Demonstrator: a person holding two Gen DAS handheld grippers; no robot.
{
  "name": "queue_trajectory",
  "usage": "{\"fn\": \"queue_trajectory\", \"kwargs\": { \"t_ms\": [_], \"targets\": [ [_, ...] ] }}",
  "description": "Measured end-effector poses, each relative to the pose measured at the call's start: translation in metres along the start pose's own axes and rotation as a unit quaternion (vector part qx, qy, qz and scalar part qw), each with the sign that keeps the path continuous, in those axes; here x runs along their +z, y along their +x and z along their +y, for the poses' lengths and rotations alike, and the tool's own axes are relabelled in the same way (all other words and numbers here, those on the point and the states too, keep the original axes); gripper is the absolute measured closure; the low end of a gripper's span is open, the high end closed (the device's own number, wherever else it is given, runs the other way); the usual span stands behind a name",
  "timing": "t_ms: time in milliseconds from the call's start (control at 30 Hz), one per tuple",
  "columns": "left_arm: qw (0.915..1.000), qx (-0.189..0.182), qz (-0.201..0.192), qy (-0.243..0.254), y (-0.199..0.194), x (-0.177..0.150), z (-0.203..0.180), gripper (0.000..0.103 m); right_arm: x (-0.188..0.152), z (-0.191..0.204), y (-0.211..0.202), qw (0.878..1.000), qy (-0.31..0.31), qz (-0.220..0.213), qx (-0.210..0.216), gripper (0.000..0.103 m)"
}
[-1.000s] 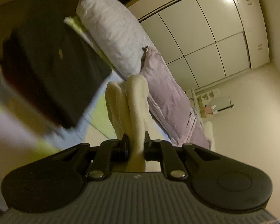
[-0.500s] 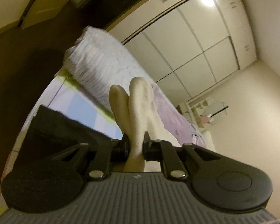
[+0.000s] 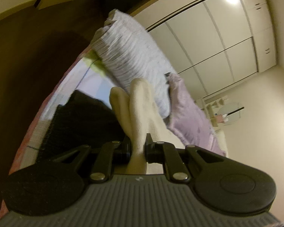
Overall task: Fold clothes
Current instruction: 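Lift the shirt with both grippers and carry it to the dark clothes stack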
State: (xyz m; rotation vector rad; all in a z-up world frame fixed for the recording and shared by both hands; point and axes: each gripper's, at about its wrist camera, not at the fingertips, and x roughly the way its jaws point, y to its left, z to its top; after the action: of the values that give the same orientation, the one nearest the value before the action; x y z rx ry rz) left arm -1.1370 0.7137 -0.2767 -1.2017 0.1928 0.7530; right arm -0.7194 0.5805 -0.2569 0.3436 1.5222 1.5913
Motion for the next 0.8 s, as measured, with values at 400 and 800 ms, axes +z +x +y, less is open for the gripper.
{"fn": "queue_trajectory", "kwargs": {
  "t_ms": [400,800],
  "targets": [
    [0.9869,0.152,-0.052,0.019,-0.033,0.001,-0.004,0.085,-0.011,0.034,0.002,0.971,-0.142,-0.021,-0.192,0.042],
    [0.9504,0.205,0.072,0.223,-0.01,-0.068,-0.077,0.096,-0.083,0.103,0.033,0.901,-0.319,0.068,-0.285,0.042]
  ]
}}
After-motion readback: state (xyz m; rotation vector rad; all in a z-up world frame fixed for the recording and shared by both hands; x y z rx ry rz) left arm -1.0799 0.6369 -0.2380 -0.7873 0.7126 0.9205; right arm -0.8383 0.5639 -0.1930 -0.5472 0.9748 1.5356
